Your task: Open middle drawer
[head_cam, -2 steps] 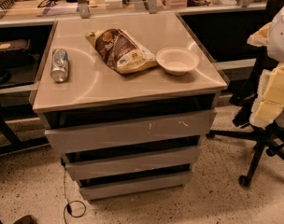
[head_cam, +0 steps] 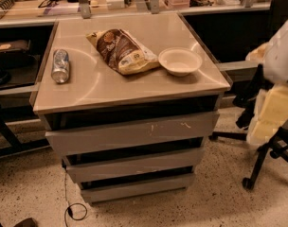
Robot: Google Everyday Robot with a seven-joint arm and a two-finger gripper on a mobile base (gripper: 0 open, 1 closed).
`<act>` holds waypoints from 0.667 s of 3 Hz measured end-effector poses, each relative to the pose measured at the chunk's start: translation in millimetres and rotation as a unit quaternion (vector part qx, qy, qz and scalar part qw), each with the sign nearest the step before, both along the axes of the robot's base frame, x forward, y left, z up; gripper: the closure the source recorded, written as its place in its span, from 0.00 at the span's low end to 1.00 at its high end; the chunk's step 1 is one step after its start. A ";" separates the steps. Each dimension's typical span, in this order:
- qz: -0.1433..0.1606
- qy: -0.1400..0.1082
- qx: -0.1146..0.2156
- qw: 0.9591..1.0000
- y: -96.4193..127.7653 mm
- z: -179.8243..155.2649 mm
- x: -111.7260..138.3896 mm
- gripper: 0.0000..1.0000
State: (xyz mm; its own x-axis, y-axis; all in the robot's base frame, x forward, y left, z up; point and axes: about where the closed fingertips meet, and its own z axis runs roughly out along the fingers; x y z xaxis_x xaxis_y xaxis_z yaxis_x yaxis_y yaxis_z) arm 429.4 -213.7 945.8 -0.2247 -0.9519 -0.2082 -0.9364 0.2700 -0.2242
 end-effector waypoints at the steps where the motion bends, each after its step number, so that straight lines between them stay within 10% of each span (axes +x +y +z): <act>1: 0.019 0.033 0.010 0.999 10.2 -70.6 -10.5 0.00; 2: 0.034 0.070 0.021 0.997 23.5 -144.0 -17.9 0.00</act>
Offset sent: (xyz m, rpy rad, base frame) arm -0.0253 0.0390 -0.2381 0.0743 0.2396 0.1031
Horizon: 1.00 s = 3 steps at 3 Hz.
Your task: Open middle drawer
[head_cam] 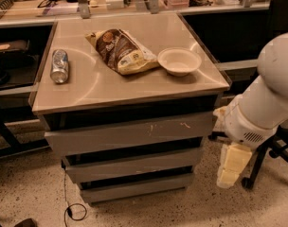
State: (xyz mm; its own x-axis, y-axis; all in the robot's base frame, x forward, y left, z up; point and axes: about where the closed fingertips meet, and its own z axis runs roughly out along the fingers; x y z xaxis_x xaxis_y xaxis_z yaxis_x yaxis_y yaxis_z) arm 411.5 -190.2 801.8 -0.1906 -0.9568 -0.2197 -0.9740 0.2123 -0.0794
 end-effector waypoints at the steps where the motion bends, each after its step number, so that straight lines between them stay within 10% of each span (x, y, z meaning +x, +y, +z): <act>1: 0.012 0.033 0.014 0.999 14.5 -69.4 -1.5 0.00; 3: 0.008 0.042 0.021 0.999 19.0 -85.5 0.4 0.00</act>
Offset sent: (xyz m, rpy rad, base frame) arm -0.0012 0.0128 -0.0570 0.0224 0.0550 0.0228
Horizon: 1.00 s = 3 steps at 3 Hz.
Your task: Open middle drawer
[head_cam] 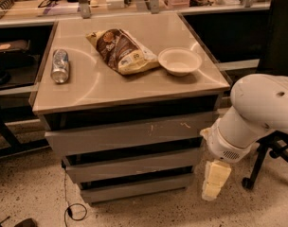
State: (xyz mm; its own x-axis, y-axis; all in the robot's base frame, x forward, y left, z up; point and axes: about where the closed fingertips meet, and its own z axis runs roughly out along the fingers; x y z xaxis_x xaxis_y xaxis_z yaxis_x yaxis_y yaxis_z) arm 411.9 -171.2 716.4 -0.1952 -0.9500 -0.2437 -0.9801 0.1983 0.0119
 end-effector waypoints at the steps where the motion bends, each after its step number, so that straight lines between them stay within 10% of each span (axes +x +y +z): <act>1: -0.007 0.007 0.014 1.000 8.3 -46.2 11.6 0.00; 3: -0.049 0.010 0.057 0.997 16.1 -137.7 49.3 0.00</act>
Offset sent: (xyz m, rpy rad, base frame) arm 0.0646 0.0115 -0.1525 0.1446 -0.0242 -0.1304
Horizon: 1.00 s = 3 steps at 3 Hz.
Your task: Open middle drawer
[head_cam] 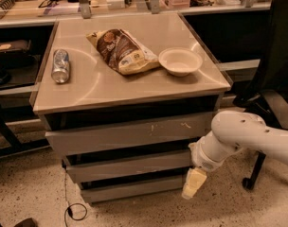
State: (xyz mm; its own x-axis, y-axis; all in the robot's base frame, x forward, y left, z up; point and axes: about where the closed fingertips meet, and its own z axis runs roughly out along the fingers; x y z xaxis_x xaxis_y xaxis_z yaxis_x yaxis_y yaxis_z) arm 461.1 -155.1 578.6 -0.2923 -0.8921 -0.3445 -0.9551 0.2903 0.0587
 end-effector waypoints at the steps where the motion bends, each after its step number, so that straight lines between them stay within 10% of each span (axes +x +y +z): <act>1: 0.000 0.000 0.000 1.000 0.0 -0.1 0.0 0.00; 3: 0.015 -0.010 0.039 0.999 24.9 -70.4 16.3 0.00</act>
Offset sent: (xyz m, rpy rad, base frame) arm 0.0075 0.0362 -0.0912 0.0951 -0.0038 0.0629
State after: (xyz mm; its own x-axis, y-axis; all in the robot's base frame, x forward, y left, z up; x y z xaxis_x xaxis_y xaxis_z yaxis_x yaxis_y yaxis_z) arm 477.4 -130.2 508.2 -0.2584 -0.8704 -0.4191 -0.9645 0.2570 0.0610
